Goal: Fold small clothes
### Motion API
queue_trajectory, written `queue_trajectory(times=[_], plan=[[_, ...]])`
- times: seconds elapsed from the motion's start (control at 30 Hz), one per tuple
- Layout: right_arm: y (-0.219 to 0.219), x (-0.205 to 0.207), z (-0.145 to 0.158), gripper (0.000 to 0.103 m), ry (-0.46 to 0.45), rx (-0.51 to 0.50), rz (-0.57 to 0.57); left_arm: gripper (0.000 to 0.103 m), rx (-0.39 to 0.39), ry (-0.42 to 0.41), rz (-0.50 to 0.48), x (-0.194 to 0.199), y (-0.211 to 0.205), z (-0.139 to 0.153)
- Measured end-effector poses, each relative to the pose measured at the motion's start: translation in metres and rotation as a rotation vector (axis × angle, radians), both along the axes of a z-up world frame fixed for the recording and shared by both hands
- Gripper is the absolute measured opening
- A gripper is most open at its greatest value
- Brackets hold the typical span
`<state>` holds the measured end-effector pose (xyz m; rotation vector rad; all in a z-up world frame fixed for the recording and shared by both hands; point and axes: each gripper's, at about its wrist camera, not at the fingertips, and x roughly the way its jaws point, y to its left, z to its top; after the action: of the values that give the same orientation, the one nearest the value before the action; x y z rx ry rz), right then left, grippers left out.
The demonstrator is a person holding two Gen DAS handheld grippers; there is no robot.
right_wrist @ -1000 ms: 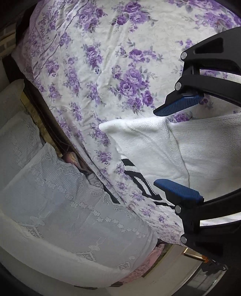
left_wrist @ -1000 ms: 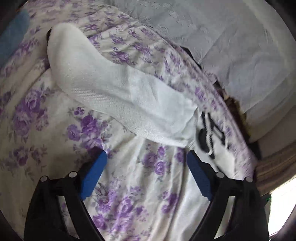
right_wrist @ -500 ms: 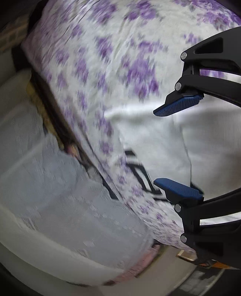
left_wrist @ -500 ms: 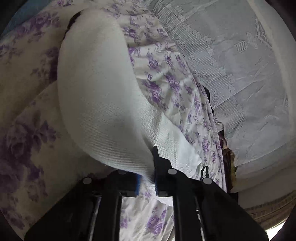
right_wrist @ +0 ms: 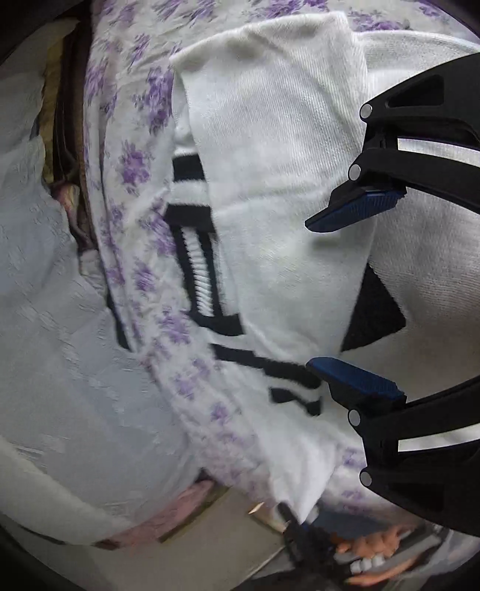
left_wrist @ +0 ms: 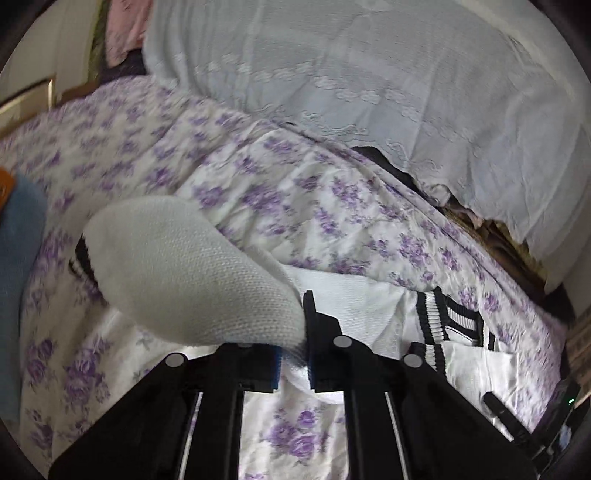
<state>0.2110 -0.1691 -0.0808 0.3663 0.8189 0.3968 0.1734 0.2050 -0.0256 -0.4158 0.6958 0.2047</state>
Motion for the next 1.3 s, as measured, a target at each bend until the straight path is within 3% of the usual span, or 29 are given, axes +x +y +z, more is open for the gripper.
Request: queue_trajectory(times=[0.27,0.8,0.97,1.07,1.13,1.17,1.23,1.27,1.3], plan=[[-0.058,0.009,0.004,0.073,0.036,0.173,-0.124,0.009,0.163,-0.01,-0.133,0.024,-0.076,0.023],[-0.098,0.015,0.008,0.073,0.035,0.304,-0.204,0.009,0.241,-0.016,-0.313,0.047,-0.193,0.028],[-0.112,0.015,0.009,0.073,0.032,0.336,-0.241,0.009,0.3,0.023,-0.393,0.053,-0.241,0.003],[-0.117,0.017,0.007,0.073,0.036,0.343,-0.255,0.012,0.375,0.118,-0.466,0.062,-0.274,-0.036],[-0.118,0.018,0.006,0.073,0.039,0.345,-0.257,0.022,0.436,0.182,-0.497,0.061,-0.29,-0.06],[-0.119,0.018,0.006,0.073,0.04,0.345,-0.258,0.028,0.481,0.174,-0.5,0.056,-0.297,-0.064],[-0.12,0.019,0.006,0.073,0.039,0.345,-0.258,0.057,0.602,0.123,-0.525,0.036,-0.308,-0.063],[-0.12,0.019,0.006,0.073,0.04,0.346,-0.258,0.085,0.616,0.11,-0.559,0.027,-0.309,-0.06],[-0.12,0.019,0.005,0.073,0.041,0.347,-0.259,0.096,0.62,0.085,-0.593,0.017,-0.306,-0.054]])
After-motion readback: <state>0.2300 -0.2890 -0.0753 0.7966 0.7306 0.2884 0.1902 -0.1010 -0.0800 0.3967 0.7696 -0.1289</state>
